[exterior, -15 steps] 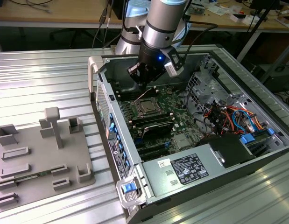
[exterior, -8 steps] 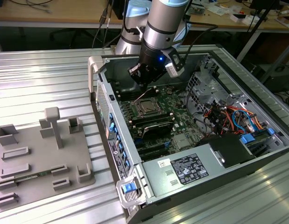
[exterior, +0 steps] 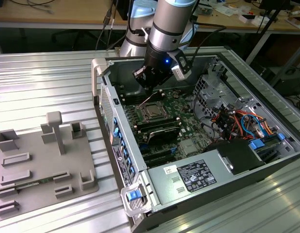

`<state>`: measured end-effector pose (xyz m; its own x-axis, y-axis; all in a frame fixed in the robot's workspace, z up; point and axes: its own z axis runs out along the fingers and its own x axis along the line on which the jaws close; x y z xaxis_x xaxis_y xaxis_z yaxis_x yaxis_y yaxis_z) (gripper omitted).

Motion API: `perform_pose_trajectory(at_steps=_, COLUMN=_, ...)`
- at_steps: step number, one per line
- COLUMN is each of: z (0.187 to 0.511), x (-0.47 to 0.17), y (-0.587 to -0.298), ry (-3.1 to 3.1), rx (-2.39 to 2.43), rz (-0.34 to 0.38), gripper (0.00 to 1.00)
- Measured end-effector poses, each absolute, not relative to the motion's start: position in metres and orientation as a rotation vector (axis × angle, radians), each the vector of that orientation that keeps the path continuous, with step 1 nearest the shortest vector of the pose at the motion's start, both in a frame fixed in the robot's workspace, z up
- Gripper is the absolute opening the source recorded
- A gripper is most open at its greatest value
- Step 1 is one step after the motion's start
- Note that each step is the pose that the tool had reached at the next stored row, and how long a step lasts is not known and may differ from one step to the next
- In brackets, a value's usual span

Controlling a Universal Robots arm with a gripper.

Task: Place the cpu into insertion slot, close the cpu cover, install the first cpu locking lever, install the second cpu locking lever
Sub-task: 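Install the first cpu locking lever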

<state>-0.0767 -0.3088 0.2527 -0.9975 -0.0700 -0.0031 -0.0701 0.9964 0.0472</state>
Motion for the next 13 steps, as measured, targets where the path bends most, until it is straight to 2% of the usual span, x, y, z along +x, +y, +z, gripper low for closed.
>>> perform_pose_trajectory(at_steps=13, z=0.243, x=-0.066, y=-0.303, ry=3.138, rx=-0.11, rz=0.065, gripper=0.11)
